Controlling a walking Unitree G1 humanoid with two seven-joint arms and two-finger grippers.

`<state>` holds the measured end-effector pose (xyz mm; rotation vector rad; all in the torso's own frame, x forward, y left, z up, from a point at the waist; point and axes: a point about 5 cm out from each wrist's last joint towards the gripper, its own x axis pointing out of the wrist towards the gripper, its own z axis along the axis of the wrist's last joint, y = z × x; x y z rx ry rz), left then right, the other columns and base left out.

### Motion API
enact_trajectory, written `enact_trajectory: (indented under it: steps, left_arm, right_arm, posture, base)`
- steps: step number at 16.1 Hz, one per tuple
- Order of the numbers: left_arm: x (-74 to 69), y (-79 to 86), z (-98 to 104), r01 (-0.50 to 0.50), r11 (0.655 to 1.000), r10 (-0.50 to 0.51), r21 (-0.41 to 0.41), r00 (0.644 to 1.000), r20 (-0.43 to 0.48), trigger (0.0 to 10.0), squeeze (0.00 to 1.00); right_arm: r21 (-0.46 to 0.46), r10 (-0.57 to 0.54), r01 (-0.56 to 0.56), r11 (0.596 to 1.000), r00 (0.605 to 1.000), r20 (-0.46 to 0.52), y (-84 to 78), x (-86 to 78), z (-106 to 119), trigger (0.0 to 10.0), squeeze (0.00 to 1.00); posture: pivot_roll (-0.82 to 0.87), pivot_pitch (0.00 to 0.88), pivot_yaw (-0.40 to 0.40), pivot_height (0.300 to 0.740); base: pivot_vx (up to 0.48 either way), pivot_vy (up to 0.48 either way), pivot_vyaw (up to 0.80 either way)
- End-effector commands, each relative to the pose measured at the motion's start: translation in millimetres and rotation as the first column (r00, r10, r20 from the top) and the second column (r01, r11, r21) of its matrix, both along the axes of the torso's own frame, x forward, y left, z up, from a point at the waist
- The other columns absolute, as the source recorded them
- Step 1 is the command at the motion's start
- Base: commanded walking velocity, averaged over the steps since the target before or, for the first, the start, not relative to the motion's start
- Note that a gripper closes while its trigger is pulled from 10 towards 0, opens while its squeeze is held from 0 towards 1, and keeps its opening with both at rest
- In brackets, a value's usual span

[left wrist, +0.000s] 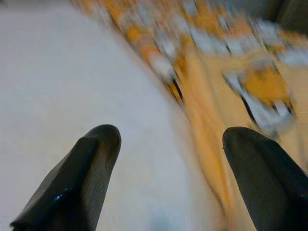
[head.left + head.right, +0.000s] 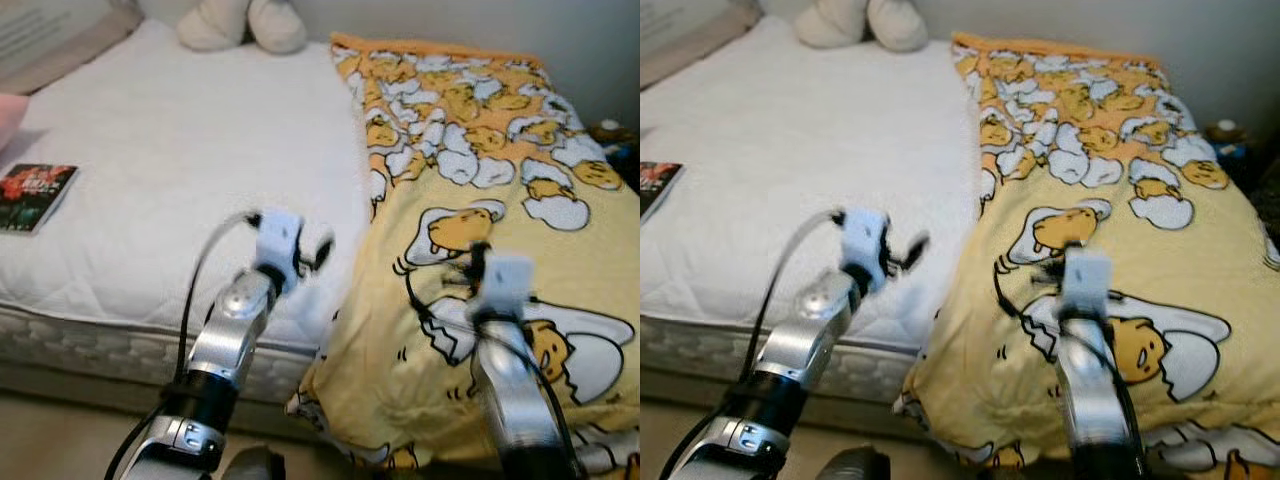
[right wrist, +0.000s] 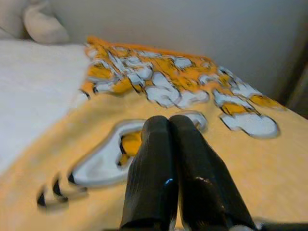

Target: Clean up the room

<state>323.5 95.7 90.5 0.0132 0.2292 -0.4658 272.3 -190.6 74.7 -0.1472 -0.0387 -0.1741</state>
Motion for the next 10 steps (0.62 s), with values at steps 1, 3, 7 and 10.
enact_trajectory:
  steps: [1, 3, 7, 10]
  left_arm:
    - [-0.3, 2.8, -4, 0.016, 1.000, -0.017, -0.019, 0.999, -0.042, 10.0, 0.00]
    - [-7.3, -1.0, -15, 0.087, 0.996, -0.086, 0.014, 0.993, -0.083, 10.0, 0.00]
    - [-15.9, 1.6, -26, 0.137, 0.990, -0.133, 0.015, 0.980, -0.148, 10.0, 0.00]
    - [-20.4, 9.0, -36, 0.130, 0.991, -0.123, 0.027, 0.975, -0.186, 10.0, 0.00]
  right_arm:
    - [-0.018, -0.015, 0.016, 1.000, 0.999, 0.031, -3.0, -0.7, 9, 10.0, 0.00]
    - [-0.056, -0.071, 0.071, 0.996, 0.997, 0.008, -22.3, -24.5, 8, 10.0, 0.00]
    - [-0.099, -0.137, 0.128, 0.987, 0.986, -0.094, -45.6, -76.6, -1, 10.0, 0.00]
    - [-0.096, -0.141, 0.129, 0.987, 0.982, -0.128, -41.1, -93.0, 2, 10.0, 0.00]
  posture:
    - [0.01, 0.024, -0.025, 0.699]
    - [-0.03, 0.102, -0.010, 0.699]
    - [-0.10, 0.213, 0.013, 0.699]
    - [-0.12, 0.264, 0.024, 0.699]
  base:
    - [0.000, 0.000, 0.00]
    - [0.000, 0.000, 0.00]
    - [0.000, 0.000, 0.00]
    - [0.000, 0.000, 0.00]
